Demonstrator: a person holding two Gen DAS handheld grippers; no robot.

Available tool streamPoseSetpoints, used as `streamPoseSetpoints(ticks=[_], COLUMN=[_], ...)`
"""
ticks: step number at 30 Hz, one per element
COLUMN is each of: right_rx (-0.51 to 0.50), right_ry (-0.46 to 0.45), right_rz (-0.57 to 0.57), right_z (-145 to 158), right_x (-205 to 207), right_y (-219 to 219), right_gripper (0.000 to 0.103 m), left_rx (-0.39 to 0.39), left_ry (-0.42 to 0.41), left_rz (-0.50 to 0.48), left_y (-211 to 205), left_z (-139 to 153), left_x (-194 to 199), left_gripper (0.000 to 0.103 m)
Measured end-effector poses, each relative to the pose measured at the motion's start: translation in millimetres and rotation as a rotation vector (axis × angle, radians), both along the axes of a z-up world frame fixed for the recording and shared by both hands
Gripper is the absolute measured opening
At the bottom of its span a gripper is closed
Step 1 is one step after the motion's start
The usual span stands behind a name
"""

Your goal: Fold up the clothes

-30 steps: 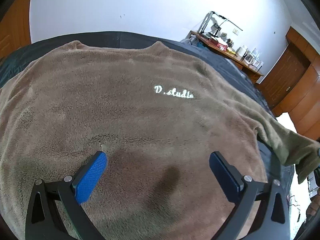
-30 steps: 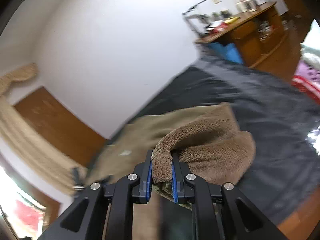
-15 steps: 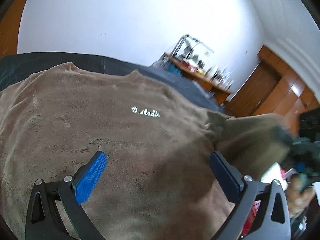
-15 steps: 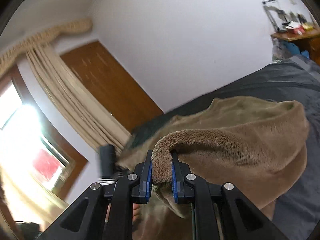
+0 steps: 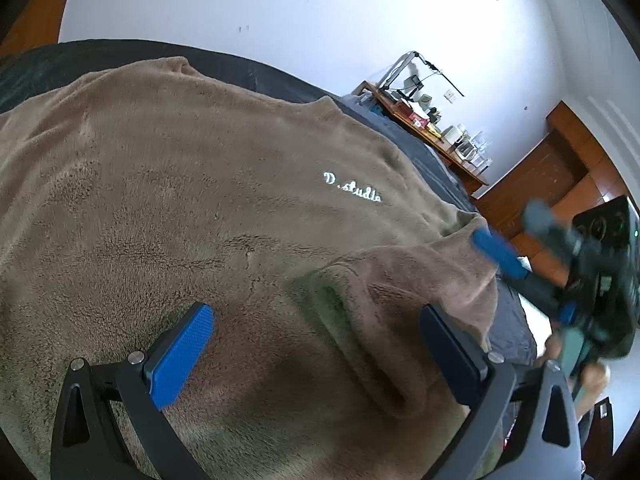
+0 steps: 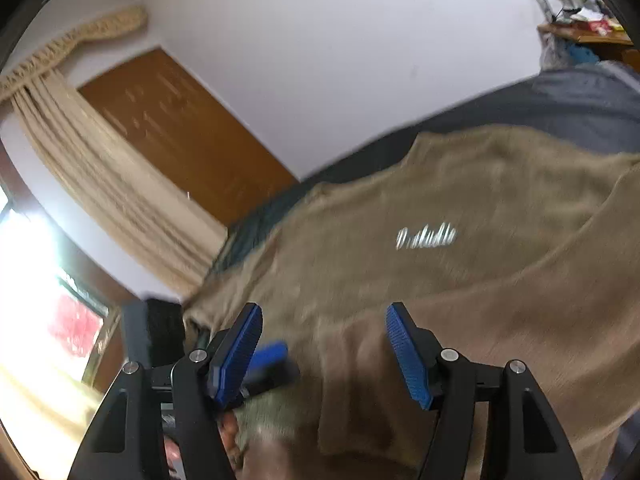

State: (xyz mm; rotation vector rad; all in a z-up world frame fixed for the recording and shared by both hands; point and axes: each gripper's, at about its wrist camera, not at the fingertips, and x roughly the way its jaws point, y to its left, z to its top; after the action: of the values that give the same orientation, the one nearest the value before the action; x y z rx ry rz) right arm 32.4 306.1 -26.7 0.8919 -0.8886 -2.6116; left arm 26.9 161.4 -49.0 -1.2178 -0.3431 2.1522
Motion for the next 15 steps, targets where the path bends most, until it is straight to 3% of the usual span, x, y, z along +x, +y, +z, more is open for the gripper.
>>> streamPoseSetpoints(ticks=[3,8,12,15], right_rx=[0.053,0.167,0.201,0.167], right_ry=[0.083,0.187,0.153,0.149], right_rz=[-0.119,-0.289,-0.306,-0.331], right_z=[12,5,-4,-5], right_x=[2,9,15,15], right_y=[31,63,66,70], right_gripper=[0.077,0.077,0.077,0.077], left_rx=[0.033,0.129,0.214,0.217], left_ry=[-0.021,-0.062,-0.116,-0.143], left_rz=[-0.001,0.005,0.021,0.01], left_y=[0,-10,-18,-12], left_z=[-4,-9,-10,-9], left_x=[-4,-15,-21,-23], left_gripper=[0.103,0.103,0.103,0.103])
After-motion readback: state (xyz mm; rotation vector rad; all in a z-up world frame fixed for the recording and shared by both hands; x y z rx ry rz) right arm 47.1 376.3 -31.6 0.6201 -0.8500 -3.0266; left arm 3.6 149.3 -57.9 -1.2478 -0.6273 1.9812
